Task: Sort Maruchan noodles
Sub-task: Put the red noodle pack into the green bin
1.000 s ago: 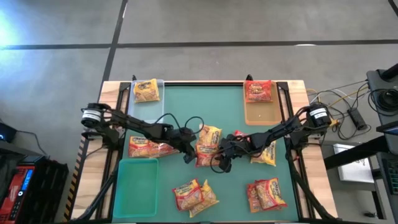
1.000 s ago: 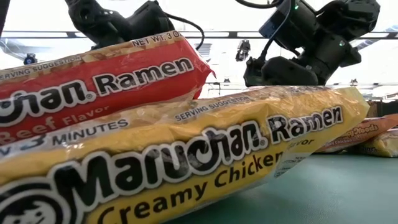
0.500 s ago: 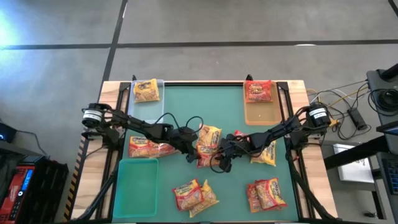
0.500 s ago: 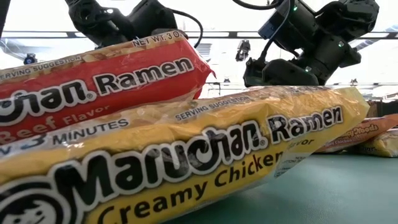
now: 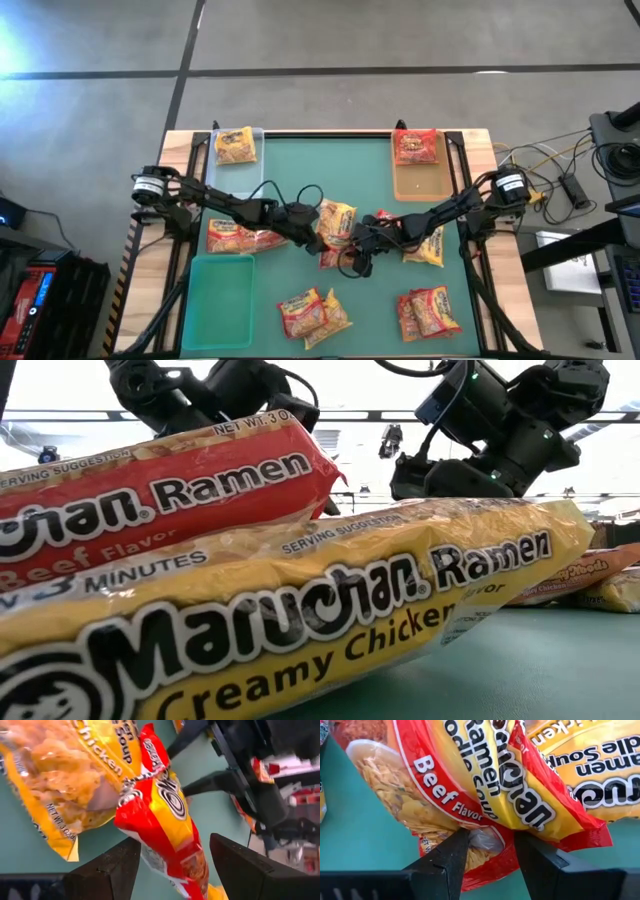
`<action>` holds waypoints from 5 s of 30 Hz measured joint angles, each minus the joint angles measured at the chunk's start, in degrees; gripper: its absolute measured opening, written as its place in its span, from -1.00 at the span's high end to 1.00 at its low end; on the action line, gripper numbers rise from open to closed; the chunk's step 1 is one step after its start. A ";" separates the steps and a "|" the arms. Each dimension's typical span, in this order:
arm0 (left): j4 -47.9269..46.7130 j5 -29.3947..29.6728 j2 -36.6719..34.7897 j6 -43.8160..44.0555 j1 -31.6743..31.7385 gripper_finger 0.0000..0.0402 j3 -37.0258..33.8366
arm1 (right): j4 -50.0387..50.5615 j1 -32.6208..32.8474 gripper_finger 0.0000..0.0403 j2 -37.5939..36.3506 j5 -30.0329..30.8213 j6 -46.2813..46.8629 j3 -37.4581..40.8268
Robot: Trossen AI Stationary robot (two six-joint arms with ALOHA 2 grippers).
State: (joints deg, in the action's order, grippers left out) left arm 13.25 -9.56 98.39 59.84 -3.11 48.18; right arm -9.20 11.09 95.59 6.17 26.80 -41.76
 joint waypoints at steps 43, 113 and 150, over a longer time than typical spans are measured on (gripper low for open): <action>-3.05 -5.16 4.06 -7.29 0.00 0.55 1.25 | -0.77 0.39 0.22 -2.95 -8.86 -3.36 -2.60; -80.68 16.33 -36.68 6.94 -35.52 0.35 0.04 | 4.42 -0.02 0.24 -9.90 -6.05 -8.38 -2.60; -88.10 10.15 -36.52 8.83 -35.21 0.24 1.67 | 4.32 -2.27 0.26 -9.92 -6.12 -8.80 -2.60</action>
State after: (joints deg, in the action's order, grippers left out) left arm -74.86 0.60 61.87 68.68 -38.33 49.86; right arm -4.89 8.82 85.67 0.05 18.00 -44.36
